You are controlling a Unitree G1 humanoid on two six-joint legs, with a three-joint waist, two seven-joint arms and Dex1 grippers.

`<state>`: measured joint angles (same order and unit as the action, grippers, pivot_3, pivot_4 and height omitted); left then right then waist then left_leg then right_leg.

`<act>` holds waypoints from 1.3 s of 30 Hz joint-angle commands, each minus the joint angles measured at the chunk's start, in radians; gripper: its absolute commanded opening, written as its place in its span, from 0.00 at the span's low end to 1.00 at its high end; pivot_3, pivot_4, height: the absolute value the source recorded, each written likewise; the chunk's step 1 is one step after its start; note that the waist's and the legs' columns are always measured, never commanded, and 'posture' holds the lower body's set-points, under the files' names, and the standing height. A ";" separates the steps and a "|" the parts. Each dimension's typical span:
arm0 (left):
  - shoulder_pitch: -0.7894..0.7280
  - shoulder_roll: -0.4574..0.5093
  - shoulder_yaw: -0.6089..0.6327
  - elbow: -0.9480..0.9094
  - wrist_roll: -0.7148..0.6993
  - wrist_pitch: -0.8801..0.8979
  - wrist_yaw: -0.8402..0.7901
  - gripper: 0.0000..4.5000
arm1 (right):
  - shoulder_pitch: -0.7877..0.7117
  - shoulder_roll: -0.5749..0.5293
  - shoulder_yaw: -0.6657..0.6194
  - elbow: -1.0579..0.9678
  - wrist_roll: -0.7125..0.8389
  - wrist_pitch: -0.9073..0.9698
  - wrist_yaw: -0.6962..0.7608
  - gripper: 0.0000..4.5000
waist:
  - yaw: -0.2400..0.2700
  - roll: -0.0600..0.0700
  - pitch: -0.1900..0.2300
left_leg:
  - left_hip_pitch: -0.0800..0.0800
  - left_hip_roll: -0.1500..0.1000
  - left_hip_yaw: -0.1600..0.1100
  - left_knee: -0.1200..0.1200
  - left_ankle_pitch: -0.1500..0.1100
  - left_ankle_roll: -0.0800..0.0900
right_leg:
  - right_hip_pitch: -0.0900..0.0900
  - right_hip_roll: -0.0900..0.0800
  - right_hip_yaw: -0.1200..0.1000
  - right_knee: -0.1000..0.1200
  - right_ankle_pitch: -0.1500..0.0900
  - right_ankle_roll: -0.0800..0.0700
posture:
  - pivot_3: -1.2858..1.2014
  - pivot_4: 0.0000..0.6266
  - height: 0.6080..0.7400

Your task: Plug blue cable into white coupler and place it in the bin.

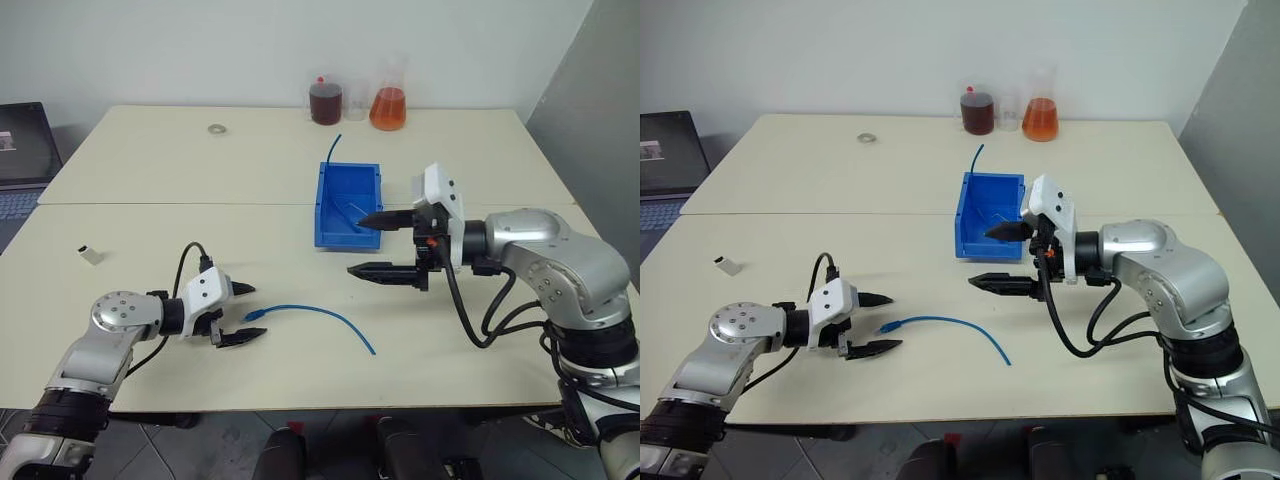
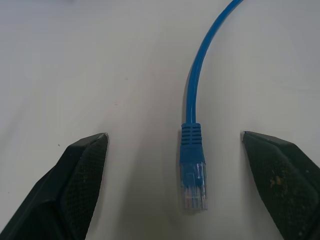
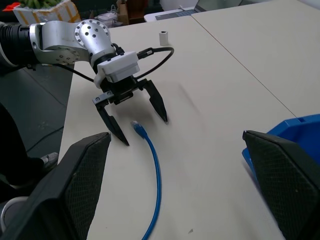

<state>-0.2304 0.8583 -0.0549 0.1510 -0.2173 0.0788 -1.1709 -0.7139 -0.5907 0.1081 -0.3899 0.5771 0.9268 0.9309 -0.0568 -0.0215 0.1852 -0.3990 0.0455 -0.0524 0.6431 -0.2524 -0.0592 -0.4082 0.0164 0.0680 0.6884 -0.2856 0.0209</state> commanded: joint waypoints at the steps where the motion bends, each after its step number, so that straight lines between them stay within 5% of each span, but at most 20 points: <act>1: 0.040 0.043 -0.020 0.026 0.039 -0.002 -0.044 0.92 | 0.010 -0.013 -0.039 -0.057 0.037 0.013 -0.028 1.00 | -0.003 0.000 0.000 | 0.000 0.000 0.000 0.000 0.000 0.000 | 0.000 0.000 0.000 0.000 0.000 0.000 | 0.52 0.24 1.00; 20: 0.065 0.083 -0.006 0.097 0.055 -0.023 -0.060 0.05 | 0.033 -0.032 -0.041 -0.063 0.074 0.015 -0.086 1.00 | -0.006 0.002 -0.001 | 0.003 0.001 0.001 0.000 0.000 0.001 | 0.000 0.001 0.001 0.004 -0.003 0.003 | 0.52 0.24 1.00; 25: 0.047 0.078 0.017 0.011 0.021 0.069 -0.023 0.05 | 0.052 -0.038 -0.064 -0.070 0.090 0.027 -0.111 1.00 | -0.006 0.002 -0.001 | 0.004 0.001 0.001 0.000 0.000 0.001 | 0.000 0.002 0.002 0.006 -0.003 0.003 | 0.52 0.24 1.00; 29: -0.066 0.017 0.061 -0.203 -0.133 0.385 0.067 0.05 | 0.079 -0.021 -0.164 -0.113 0.181 0.113 -0.192 1.00 | 0.002 0.002 0.000 | 0.002 0.001 0.000 0.002 0.000 0.001 | 0.000 0.002 0.001 0.007 -0.004 0.003 | 0.52 0.24 1.00; 34: -0.402 -0.210 0.173 -0.374 -0.446 0.831 0.331 0.05 | 0.086 0.088 -0.344 -0.130 0.416 0.280 -0.393 1.00 | 0.027 -0.003 0.002 | -0.002 0.000 -0.003 0.004 0.001 0.001 | 0.000 0.001 -0.002 0.006 -0.003 0.004 | 0.52 0.24 1.00; 39: -0.563 -0.384 0.307 -0.361 -0.618 1.006 0.547 0.05 | 0.114 0.122 -0.352 -0.151 0.536 0.323 -0.476 1.00 | 0.008 -0.002 0.001 | -0.001 -0.001 -0.002 0.002 0.000 0.001 | 0.001 0.000 0.000 0.003 -0.001 0.002 | 0.52 0.24 1.00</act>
<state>-0.7665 0.5118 0.1861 -0.2024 -0.7671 1.0263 -0.7065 -0.6034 -0.4778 -0.2198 -0.5081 1.0543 1.2427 0.4896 -0.0493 -0.0235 0.1860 -0.3988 0.0443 -0.0534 0.6444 -0.2519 -0.0586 -0.4071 0.0166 0.0689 0.6913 -0.2863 0.0224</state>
